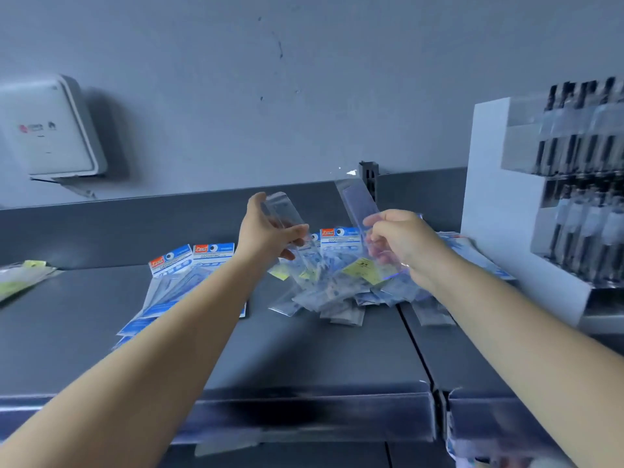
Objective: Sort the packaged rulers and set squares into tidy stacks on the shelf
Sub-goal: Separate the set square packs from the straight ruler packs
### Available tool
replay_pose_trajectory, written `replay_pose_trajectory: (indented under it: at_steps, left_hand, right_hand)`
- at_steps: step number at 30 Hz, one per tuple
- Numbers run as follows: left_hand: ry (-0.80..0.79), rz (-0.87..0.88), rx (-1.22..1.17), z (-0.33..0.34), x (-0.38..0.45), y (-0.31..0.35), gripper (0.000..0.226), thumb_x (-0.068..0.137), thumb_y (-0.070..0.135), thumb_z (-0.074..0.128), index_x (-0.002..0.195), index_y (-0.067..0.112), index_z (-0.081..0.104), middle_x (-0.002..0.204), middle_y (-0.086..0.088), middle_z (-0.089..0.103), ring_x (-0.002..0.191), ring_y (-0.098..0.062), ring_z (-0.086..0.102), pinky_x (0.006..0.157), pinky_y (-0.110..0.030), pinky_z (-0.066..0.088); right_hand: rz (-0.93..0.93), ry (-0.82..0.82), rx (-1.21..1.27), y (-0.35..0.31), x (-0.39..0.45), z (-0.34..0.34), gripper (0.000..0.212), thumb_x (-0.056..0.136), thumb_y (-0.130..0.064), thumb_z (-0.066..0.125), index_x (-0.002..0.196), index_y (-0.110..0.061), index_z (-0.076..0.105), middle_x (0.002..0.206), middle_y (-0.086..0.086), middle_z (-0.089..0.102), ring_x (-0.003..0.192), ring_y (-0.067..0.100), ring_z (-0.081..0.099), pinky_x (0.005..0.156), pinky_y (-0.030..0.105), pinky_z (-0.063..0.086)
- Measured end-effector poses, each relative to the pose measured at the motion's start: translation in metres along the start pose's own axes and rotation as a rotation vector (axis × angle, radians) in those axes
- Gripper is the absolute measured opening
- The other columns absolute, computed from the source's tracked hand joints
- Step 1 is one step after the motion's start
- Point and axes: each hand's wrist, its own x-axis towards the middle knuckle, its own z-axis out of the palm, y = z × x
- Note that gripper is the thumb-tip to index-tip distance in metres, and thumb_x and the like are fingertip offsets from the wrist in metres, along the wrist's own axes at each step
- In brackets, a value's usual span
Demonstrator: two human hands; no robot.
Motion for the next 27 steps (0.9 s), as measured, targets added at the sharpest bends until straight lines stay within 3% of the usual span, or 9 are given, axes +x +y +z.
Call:
replay_pose_trajectory:
  at_steps: [2, 4, 7, 10, 14, 20, 27]
  left_hand:
    - [0.028, 0.012, -0.018, -0.021, -0.003, 0.0, 0.095, 0.077, 0.006, 0.075, 0.148, 0.019, 0.012, 0.067, 0.001, 0.069, 0.045, -0.012, 0.06, 0.044, -0.025, 0.051]
    - [0.042, 0.037, 0.002, -0.044, -0.006, -0.001, 0.091, 0.077, 0.008, 0.076, 0.145, 0.017, 0.016, 0.06, 0.005, 0.069, 0.045, -0.013, 0.06, 0.042, -0.024, 0.05]
    - [0.038, 0.028, 0.021, -0.083, -0.012, -0.007, 0.079, 0.079, 0.01, 0.075, 0.141, 0.011, 0.027, 0.066, 0.001, 0.07, 0.049, -0.013, 0.063, 0.039, -0.021, 0.045]
    - [0.034, 0.009, 0.043, -0.124, -0.019, -0.015, 0.051, 0.08, 0.011, 0.073, 0.121, 0.009, 0.043, 0.063, -0.001, 0.07, 0.046, -0.011, 0.063, 0.038, -0.021, 0.045]
    - [0.091, -0.007, 0.046, -0.188, -0.028, -0.028, 0.03, 0.082, 0.013, 0.071, 0.101, 0.01, 0.048, 0.055, -0.001, 0.068, 0.041, -0.013, 0.06, 0.036, -0.019, 0.04]
    - [0.226, -0.039, 0.057, -0.299, -0.042, -0.052, 0.025, 0.085, 0.019, 0.069, 0.099, 0.002, 0.057, 0.052, -0.002, 0.065, 0.036, -0.013, 0.055, 0.034, -0.02, 0.039]
    - [0.286, -0.067, 0.049, -0.4, -0.05, -0.082, 0.015, 0.091, 0.02, 0.062, 0.08, 0.011, 0.057, 0.052, -0.001, 0.065, 0.033, -0.012, 0.052, 0.034, -0.018, 0.037]
  right_hand:
    - [0.012, -0.06, 0.06, -0.006, -0.002, 0.018, 0.021, 0.086, 0.007, 0.043, 0.093, -0.01, 0.053, 0.073, 0.001, 0.057, 0.051, 0.012, 0.051, 0.042, 0.017, 0.039]
    - [0.012, -0.126, 0.073, -0.011, -0.005, 0.041, 0.022, 0.087, 0.007, 0.045, 0.093, -0.012, 0.053, 0.079, 0.004, 0.059, 0.053, 0.011, 0.054, 0.048, 0.02, 0.042]
    - [0.005, -0.212, 0.076, -0.016, -0.008, 0.079, 0.02, 0.088, 0.006, 0.048, 0.1, -0.01, 0.052, 0.08, 0.004, 0.059, 0.058, 0.013, 0.056, 0.054, 0.023, 0.045]
    - [0.011, -0.27, 0.098, -0.023, -0.011, 0.122, 0.019, 0.088, 0.005, 0.048, 0.096, -0.012, 0.053, 0.078, 0.003, 0.059, 0.059, 0.013, 0.057, 0.056, 0.024, 0.045]
    - [0.025, -0.353, 0.138, -0.035, -0.02, 0.187, 0.021, 0.087, 0.006, 0.051, 0.088, -0.015, 0.054, 0.079, 0.004, 0.06, 0.059, 0.015, 0.057, 0.054, 0.025, 0.045]
    - [0.067, -0.449, 0.171, -0.05, -0.036, 0.297, 0.02, 0.087, 0.005, 0.053, 0.087, -0.015, 0.054, 0.081, 0.007, 0.06, 0.058, 0.013, 0.057, 0.054, 0.024, 0.048]
    - [0.109, -0.498, 0.175, -0.056, -0.052, 0.421, 0.02, 0.087, 0.005, 0.053, 0.086, -0.014, 0.053, 0.086, 0.009, 0.058, 0.057, 0.013, 0.057, 0.051, 0.023, 0.048]
